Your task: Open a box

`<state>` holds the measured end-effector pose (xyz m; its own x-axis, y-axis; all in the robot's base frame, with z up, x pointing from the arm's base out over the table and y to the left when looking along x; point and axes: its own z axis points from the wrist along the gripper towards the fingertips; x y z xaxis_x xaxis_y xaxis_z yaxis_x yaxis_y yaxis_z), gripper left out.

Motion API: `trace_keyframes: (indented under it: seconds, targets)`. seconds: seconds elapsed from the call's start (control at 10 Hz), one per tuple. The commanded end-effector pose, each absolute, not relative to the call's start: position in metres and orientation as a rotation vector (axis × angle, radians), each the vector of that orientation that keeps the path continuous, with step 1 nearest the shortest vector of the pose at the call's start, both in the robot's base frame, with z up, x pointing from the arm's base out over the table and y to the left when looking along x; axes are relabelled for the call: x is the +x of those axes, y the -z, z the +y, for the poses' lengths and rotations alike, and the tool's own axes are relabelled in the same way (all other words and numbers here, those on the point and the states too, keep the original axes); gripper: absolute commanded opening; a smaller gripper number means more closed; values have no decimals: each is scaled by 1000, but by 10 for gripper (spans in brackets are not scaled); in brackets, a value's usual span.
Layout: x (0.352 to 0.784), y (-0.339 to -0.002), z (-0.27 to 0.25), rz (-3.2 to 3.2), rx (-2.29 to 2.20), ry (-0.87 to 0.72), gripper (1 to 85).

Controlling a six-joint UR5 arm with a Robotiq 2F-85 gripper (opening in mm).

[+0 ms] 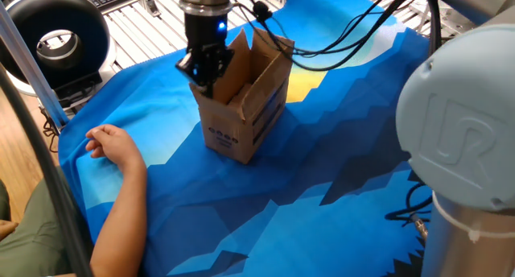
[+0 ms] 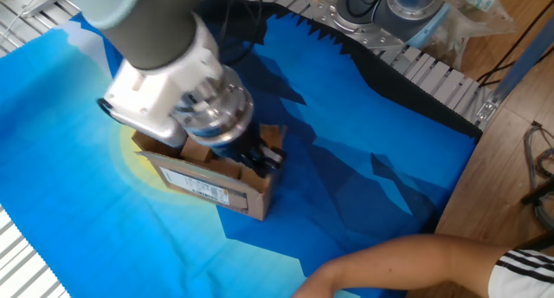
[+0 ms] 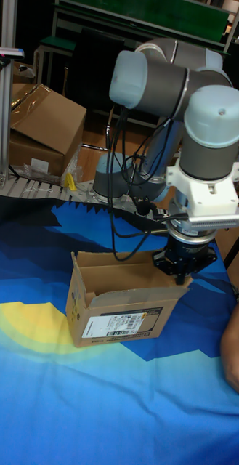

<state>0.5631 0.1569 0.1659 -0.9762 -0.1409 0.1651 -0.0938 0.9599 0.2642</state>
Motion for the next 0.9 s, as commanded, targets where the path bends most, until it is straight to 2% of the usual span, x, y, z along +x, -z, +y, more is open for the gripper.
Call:
trace_keyframes:
  seconds: [0.0,0.8]
  targets:
    - [560,-160,185,-2932,109,382,13]
    - [571,-115,178,-3017,157,198,13]
